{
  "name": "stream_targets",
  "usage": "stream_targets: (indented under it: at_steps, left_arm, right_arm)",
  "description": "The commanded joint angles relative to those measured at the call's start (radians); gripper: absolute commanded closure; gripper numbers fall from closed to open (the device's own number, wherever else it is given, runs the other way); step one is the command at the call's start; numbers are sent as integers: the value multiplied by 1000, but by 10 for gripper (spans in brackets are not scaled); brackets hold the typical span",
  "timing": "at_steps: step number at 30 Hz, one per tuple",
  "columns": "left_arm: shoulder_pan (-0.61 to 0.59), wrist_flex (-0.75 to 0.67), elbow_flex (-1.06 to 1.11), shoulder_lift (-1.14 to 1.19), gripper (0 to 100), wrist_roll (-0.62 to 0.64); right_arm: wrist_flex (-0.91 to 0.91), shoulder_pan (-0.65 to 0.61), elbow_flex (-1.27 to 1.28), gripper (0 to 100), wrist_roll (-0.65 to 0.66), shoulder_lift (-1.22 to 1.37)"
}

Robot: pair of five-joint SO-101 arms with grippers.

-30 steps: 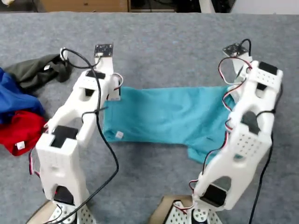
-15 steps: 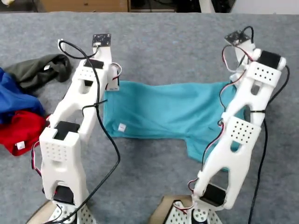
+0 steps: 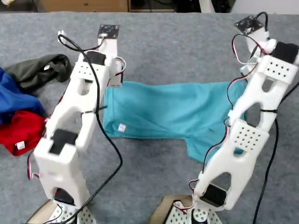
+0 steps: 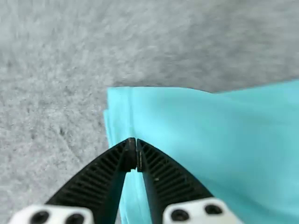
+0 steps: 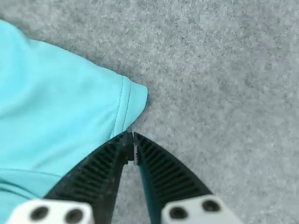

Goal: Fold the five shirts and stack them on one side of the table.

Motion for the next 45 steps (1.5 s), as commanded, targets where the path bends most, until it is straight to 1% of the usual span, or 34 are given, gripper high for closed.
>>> stream_targets:
  at_steps: [1,3,4,5,7,9,13,15,19,21,24,26,28,33,37,40,45]
  left_arm:
    - [34,2,91,-188,981,-28]
    - [40,2,160,-259,981,-46]
    - [40,2,195,-291,981,-52]
    - [40,2,232,-323,981,-54]
    - [35,-11,313,-384,981,-63]
    - [34,-55,423,-441,981,-86]
    - [35,-89,608,-593,981,-109]
    - [34,-89,667,-673,981,-109]
    - [34,-89,756,-788,981,-109]
    - [34,-89,786,-814,981,-109]
    - [34,-83,801,-823,981,-109]
    - [34,-81,804,-826,981,-109]
    - [34,-81,804,-825,981,-107]
    - [34,-81,804,-823,981,-106]
    - [34,-78,804,-825,981,-103]
    - [34,-57,802,-831,981,-106]
    - [32,-31,804,-832,981,-107]
  right_arm:
    - [20,10,62,882,9,-119]
    - [20,15,97,815,11,-142]
    - [21,15,119,813,25,-154]
    - [21,15,151,829,48,-173]
    - [21,10,245,906,71,-225]
    - [20,5,380,976,72,-289]
    - [-12,-12,685,985,69,-400]
    - [-86,-21,851,985,71,-460]
    - [-290,-62,1216,985,68,-595]
    - [-411,-94,1388,985,64,-662]
    - [-592,-113,1573,985,18,-737]
    - [-667,-111,1635,985,3,-753]
    - [-689,-108,1659,985,3,-742]
    - [-689,-107,1666,988,6,-679]
    - [-657,-105,1679,989,8,-679]
    - [-652,-104,1716,989,8,-736]
    - [-652,-104,1784,988,8,-911]
